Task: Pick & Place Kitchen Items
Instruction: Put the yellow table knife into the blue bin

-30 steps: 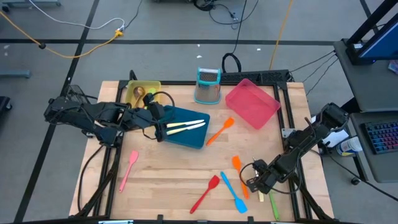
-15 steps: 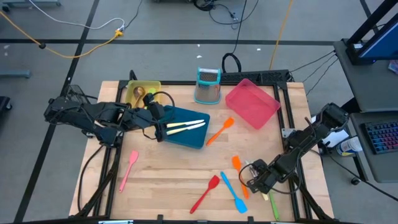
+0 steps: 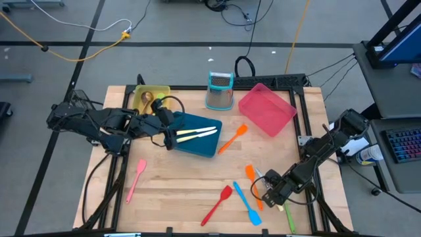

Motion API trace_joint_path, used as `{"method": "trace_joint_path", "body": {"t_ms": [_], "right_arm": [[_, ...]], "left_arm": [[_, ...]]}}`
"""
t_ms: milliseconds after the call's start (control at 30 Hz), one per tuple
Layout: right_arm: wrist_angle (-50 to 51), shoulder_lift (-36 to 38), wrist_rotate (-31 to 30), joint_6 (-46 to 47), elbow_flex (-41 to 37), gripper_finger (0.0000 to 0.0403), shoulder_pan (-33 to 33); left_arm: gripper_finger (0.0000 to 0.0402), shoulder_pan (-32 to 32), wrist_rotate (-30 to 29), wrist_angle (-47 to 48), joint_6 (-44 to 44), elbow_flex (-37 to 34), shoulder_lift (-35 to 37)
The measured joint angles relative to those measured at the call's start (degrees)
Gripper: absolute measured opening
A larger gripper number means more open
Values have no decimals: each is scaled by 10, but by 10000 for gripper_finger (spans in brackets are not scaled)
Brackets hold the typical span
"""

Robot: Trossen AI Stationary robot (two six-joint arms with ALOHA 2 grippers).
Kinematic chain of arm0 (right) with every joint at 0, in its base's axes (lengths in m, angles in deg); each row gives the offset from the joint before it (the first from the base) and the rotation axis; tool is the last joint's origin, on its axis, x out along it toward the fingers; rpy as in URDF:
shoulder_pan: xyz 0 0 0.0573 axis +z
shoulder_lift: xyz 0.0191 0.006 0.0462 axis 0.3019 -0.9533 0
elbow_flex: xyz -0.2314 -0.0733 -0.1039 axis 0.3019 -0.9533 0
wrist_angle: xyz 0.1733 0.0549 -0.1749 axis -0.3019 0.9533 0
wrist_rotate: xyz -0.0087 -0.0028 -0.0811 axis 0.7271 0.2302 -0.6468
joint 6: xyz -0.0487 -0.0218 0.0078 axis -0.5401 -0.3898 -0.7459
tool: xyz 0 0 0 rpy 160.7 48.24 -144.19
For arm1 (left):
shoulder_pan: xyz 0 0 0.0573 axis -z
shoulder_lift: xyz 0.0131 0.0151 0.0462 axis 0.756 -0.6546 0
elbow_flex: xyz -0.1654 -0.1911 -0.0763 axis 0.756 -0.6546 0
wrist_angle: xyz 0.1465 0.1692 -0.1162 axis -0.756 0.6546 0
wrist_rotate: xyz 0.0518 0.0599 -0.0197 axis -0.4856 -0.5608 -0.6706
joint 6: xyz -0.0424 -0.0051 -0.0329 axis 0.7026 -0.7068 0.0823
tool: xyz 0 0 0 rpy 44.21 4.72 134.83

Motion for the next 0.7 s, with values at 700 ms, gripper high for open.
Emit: {"method": "trace_joint_path", "body": {"t_ms": [700], "right_arm": [[51,-57,115,69,50,114,-25]], "left_arm": [[188,0,0,-2,42,0,0]]}}
